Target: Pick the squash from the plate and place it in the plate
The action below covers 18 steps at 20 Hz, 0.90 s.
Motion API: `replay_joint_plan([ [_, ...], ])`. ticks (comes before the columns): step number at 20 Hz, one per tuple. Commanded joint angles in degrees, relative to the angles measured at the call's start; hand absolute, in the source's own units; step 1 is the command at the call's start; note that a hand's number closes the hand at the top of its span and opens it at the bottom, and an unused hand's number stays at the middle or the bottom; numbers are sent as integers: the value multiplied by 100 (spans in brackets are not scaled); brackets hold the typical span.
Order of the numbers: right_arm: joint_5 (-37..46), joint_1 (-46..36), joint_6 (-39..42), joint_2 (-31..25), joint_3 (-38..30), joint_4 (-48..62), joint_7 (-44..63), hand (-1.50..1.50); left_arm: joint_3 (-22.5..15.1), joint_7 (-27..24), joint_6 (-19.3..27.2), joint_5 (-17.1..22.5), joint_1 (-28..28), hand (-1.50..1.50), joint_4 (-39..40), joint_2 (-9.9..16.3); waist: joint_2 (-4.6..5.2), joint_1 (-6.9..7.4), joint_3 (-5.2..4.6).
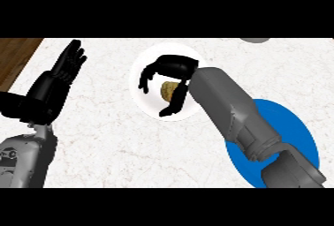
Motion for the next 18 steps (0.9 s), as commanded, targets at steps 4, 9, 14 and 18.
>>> replay_joint_plan([
  [4, -601, 270, 798, 54, 45, -202, -188, -150, -96, -70, 28, -126, -148, 0, 152, -85, 0, 76, 2],
  [9, -1516, 76, 1118, 55, -507, -184, 225, -150, -71, -13, 32, -46, -176, 0, 129, -148, 3, 134, 3],
  [14, -2172, -441, 1711, 55, -1143, 215, 701, -150, 10, -272, 1, -82, -128, 0, 297, -101, 46, 60, -3],
  [18, -2336, -509, 1978, -264, -1463, 533, 789, -150, 50, -15, -42, 19, 50, 0, -122, -29, 24, 2, 4],
])
